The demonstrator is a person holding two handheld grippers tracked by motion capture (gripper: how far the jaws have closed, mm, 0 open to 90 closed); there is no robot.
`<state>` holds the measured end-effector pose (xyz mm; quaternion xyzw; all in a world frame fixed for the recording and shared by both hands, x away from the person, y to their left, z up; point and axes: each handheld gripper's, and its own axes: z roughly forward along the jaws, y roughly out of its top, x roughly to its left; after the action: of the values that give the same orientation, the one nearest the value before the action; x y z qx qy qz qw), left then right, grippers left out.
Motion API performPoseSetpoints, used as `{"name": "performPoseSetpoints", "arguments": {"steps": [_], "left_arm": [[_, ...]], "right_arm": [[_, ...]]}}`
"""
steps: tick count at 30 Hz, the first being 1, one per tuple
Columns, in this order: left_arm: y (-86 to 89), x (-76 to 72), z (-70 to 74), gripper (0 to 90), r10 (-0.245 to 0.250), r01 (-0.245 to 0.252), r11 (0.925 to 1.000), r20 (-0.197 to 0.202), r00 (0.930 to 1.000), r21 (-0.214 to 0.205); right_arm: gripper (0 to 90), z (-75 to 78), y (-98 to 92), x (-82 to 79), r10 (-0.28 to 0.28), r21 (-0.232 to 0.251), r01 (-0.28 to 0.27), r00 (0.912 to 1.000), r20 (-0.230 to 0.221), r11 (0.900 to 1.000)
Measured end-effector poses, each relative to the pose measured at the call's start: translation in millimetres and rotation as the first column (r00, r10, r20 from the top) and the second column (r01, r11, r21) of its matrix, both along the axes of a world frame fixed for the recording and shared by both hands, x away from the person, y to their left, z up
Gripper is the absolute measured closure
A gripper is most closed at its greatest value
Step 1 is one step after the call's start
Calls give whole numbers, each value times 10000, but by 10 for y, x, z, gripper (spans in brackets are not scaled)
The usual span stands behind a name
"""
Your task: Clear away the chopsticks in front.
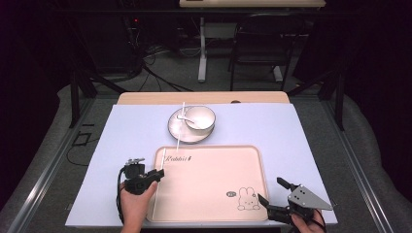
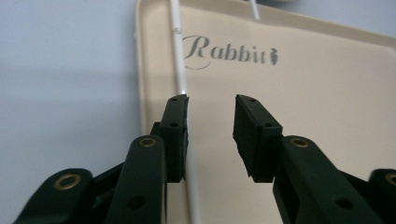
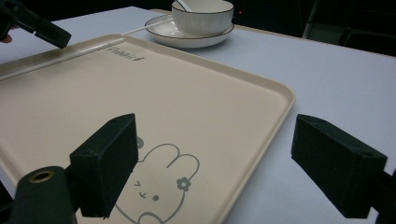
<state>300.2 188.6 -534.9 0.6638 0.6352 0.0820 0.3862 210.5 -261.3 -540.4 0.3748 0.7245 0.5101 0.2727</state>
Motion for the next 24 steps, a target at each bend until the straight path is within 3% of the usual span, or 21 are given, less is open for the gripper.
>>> {"name": "performPoseSetpoints", "arguments": {"steps": [2, 7, 15, 24], "left_arm": [[-3, 16, 28, 576, -83, 83, 9999, -31, 10000, -64], [20, 63, 91, 519, -155, 156, 9997, 72, 9999, -161], [88, 150, 194, 487, -21, 25, 9998, 163, 9999, -198], [134, 280, 302, 470, 15, -18, 9998, 160, 9999, 189]], "right_arm": [[143, 2, 4, -3, 17, 6, -17, 10000, 7, 10000], [143, 0, 1, -1, 14, 5, -14, 10000, 4, 10000], [143, 1, 1, 1, 23, 6, -23, 10000, 5, 10000], [143, -1, 1, 2, 2, 22, -2, 10000, -23, 10000]]}}
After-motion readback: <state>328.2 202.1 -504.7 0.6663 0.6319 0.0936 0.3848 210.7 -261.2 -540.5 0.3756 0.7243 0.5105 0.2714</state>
